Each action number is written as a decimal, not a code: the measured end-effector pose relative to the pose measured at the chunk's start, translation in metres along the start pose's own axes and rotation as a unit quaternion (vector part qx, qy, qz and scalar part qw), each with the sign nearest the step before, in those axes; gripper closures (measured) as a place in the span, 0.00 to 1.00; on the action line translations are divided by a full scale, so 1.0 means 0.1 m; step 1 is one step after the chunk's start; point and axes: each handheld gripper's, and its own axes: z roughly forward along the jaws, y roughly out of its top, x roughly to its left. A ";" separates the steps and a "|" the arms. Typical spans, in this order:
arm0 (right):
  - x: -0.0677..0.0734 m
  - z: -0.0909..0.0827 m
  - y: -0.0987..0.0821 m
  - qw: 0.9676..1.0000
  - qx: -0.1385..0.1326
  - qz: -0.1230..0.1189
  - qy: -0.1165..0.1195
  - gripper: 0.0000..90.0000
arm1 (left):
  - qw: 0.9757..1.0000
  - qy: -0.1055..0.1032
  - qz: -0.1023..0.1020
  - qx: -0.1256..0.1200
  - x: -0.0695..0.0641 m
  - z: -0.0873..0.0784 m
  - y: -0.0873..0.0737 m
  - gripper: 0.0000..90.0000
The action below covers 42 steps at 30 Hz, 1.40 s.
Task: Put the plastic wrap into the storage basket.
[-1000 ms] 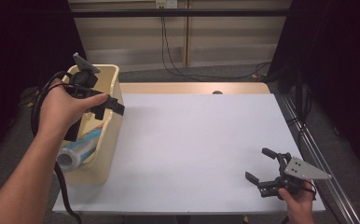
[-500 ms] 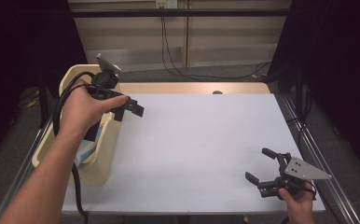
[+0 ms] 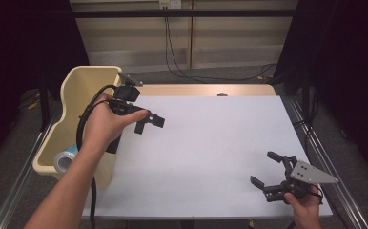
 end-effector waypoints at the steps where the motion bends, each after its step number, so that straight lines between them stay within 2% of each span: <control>1: 0.00 0.00 0.00 1.000 -0.001 0.000 0.000 0.00 | 1.000 -0.002 0.004 0.001 0.00 0.03 -0.02 0.18; 3: 0.00 0.00 0.00 1.000 -0.001 -0.001 0.001 0.00 | 1.000 -0.012 0.002 -0.001 -0.01 0.09 -0.05 0.18; 6: 0.00 0.00 0.00 1.000 0.000 0.000 0.000 0.00 | 1.000 -0.015 0.010 0.005 -0.03 0.17 -0.10 0.18; 18: 0.00 0.00 0.00 1.000 0.000 -0.001 0.002 0.00 | 0.999 -0.041 0.013 0.020 -0.03 0.49 -0.30 0.18; 24: 0.00 0.00 0.00 1.000 0.000 -0.001 0.003 0.00 | 0.998 -0.056 0.019 0.011 0.00 0.66 -0.43 0.18; 27: 0.00 0.00 0.00 1.000 0.000 -0.001 0.003 0.00 | 0.997 -0.068 0.023 -0.004 0.03 0.74 -0.51 0.18; 31: 0.01 0.01 0.00 1.000 0.001 -0.001 0.004 0.00 | 0.996 -0.073 0.028 -0.031 0.06 0.80 -0.61 0.17; 37: 0.01 0.01 0.00 1.000 0.001 -0.002 0.004 0.00 | 0.995 -0.071 0.040 -0.061 0.11 0.84 -0.76 0.17; 41: 0.01 0.02 0.00 1.000 0.002 -0.002 0.006 0.00 | 0.992 -0.065 0.055 -0.090 0.14 0.86 -0.85 0.15; 42: 0.01 0.02 0.00 1.000 0.002 -0.002 0.006 0.00 | 0.992 -0.066 0.053 -0.096 0.14 0.87 -0.88 0.15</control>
